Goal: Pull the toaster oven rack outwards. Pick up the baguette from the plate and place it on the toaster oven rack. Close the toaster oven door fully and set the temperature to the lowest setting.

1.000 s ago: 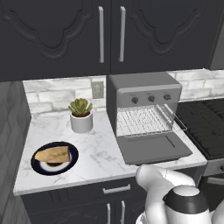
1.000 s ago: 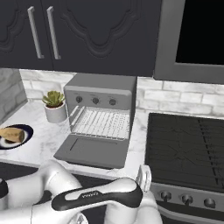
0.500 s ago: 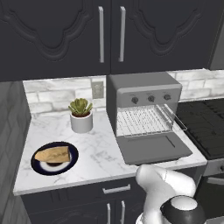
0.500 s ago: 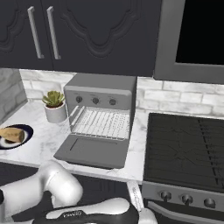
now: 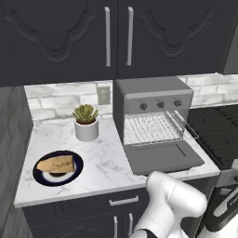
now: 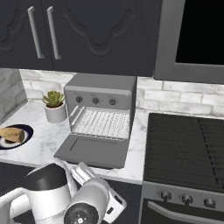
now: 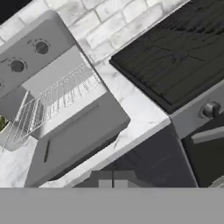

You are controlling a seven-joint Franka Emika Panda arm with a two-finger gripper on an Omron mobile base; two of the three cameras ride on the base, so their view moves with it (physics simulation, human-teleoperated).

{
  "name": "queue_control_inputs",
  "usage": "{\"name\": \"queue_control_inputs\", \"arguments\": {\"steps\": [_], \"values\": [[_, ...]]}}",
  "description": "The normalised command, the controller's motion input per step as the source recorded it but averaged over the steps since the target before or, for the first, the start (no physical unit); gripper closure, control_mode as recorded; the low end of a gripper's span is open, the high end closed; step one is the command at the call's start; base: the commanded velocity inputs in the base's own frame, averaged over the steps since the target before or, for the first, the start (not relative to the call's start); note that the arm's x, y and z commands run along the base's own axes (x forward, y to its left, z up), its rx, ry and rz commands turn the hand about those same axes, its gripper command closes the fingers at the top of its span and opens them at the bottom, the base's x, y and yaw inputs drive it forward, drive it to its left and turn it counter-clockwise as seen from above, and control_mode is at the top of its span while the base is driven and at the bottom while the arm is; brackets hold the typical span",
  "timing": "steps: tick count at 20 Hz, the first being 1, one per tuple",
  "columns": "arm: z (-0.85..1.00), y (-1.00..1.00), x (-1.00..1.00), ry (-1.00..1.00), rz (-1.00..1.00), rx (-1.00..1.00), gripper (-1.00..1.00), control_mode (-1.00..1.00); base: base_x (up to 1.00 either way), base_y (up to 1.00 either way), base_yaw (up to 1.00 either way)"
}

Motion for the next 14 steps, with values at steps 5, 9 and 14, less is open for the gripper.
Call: {"name": "queue_control_inputs", "arguments": {"steps": [5,9,14], "values": [[1.00,0.63,-0.20,0.04,0.17,-0.52,1.00,-1.00,0.00,0.00,0.00],[1.00,0.51,-0.16,0.07,0.14,-0.35,1.00,-1.00,0.00,0.00,0.00],[0.89,0.51,-0.02,0.18,0.11,-0.28,1.00,-1.00,0.00,0.00,0.00]]}}
